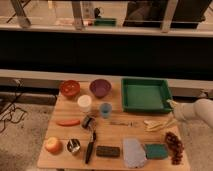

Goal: Place banana in metal cup

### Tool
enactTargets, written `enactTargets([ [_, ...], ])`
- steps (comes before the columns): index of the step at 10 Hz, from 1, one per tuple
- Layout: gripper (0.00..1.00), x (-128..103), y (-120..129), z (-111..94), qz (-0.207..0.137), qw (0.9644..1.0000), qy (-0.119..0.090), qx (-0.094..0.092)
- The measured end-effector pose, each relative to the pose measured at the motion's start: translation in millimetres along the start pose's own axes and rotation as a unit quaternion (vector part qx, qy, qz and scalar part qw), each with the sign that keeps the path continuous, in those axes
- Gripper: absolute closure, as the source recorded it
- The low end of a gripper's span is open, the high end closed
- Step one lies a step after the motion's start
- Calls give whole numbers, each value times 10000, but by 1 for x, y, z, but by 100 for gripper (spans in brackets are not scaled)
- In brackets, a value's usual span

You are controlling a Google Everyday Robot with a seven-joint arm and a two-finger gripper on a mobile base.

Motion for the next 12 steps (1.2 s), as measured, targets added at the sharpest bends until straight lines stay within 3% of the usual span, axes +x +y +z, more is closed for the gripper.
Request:
enactTargets([
  [3, 62, 1, 0, 5, 119, 9999, -51, -98],
  [5, 70, 3, 2, 6, 174, 9996, -57, -225],
  [7, 67, 4, 3, 5, 158, 9994, -45, -314],
  [9, 51, 8, 7, -2, 144, 9992, 8, -362],
  [12, 50, 12, 15, -8, 162, 9989, 45, -439],
])
